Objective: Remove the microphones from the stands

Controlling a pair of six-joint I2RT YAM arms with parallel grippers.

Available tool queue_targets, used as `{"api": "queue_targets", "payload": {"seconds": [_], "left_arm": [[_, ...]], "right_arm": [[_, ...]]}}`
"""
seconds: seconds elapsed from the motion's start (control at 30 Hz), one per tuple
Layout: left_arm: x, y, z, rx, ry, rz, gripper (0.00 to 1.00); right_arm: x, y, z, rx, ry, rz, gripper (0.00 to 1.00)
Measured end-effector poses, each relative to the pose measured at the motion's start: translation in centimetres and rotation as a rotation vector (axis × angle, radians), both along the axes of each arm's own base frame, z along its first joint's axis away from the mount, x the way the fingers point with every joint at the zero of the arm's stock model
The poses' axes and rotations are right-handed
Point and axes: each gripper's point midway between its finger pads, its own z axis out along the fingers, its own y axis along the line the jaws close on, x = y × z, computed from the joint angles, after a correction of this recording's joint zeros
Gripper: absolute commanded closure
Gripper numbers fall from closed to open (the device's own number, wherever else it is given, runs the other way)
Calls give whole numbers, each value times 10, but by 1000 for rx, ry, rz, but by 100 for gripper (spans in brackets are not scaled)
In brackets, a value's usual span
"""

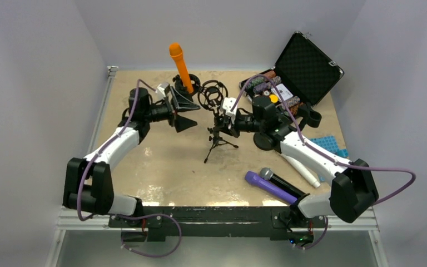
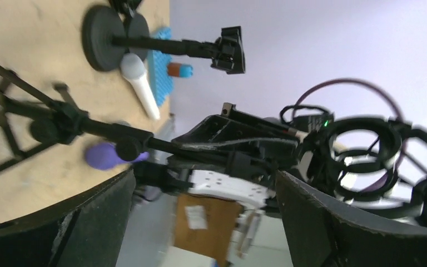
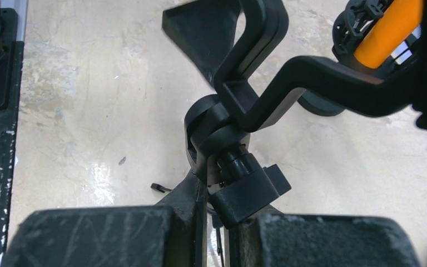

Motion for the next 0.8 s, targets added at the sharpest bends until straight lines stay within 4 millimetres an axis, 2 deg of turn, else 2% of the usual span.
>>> {"api": "queue_targets", "payload": {"seconds": [0.07,0.17,0.2,0.3,0.4,0.47,0.63,0.8], "left_arm": [[2,14,0,56,-140,12,3],[-10,27,-15,220,-370,-21,14],[-17,29,-18,265,-451,-46,16],[-47,33,-24,423,-843,-153,16],[-76,32,-32,526,-1216,-265,15],[-87,28,-46,568,-1403,-333,15],[-82,17,-77,627,-1619,-407,24],[-67,-6,-84,612,-1781,-435,28]], "right_arm": [[2,2,0,-5,22,15,100],[7,4,-4,-20,71,33,100],[8,4,-8,-29,91,37,100],[5,1,-24,-64,152,59,100],[2,0,-24,-74,150,92,100],[-6,0,-25,-82,158,136,100],[-21,1,-27,-85,163,223,100],[-32,-1,-28,-89,143,285,100]]}}
